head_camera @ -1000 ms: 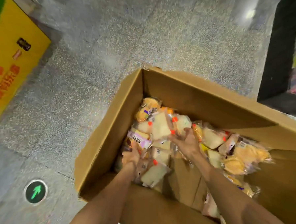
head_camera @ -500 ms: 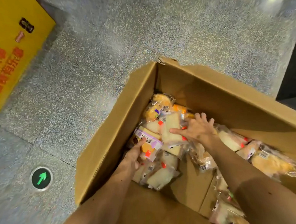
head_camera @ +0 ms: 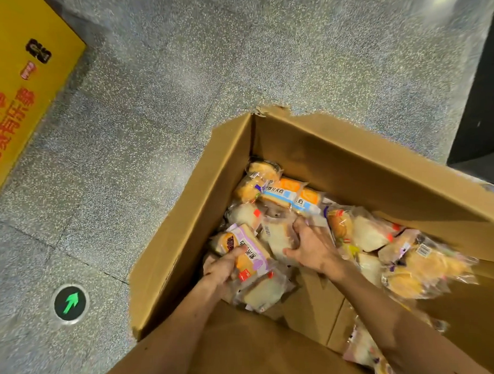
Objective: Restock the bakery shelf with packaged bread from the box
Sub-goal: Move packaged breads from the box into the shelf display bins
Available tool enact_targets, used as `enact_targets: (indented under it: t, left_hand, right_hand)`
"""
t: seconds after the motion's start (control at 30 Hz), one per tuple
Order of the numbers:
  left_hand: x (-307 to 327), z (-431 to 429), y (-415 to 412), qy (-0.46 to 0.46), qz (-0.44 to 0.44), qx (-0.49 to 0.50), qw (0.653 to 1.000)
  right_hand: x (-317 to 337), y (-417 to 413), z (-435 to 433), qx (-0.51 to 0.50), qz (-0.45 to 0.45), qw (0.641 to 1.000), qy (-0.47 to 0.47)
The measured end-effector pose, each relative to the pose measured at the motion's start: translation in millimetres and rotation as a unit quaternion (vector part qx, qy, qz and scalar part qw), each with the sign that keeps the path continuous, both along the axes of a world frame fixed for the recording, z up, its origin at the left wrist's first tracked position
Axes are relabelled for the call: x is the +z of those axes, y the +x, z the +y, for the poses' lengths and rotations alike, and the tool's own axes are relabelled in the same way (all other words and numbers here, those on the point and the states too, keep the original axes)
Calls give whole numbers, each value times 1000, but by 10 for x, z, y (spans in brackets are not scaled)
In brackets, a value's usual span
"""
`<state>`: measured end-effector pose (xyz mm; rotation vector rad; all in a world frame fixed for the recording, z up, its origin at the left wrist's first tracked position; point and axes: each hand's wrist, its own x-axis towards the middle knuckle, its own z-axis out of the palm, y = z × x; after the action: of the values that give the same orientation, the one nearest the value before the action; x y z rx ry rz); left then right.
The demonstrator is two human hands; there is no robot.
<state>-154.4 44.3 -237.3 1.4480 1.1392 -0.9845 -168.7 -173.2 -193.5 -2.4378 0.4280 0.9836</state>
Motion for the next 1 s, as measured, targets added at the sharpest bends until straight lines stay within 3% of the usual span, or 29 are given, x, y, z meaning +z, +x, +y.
enact_targets:
  t: [0.2, 0.47, 0.57, 0.77, 1.0]
  left_hand:
    - [432, -72, 17, -86, -84, -83, 989]
    - [1231, -289, 114, -251, -49, -241, 936]
    - [1600, -528, 49, -288, -61, -262, 919]
    - [2339, -1134, -510, -367, -87, -374, 847]
    - [3285, -1737, -1883, -410, -126, -501, 752]
  right_hand:
    - [233, -369, -126, -226, 14, 966, 127]
    - [1052, -1017, -509, -459, -31, 846, 270]
    - [1359, -1397, -594, -532, -59, 783, 318]
    - [2075, -2343, -602, -650, -166, 658, 341]
    - [2970, -4157, -355, -652, -359, 583, 324]
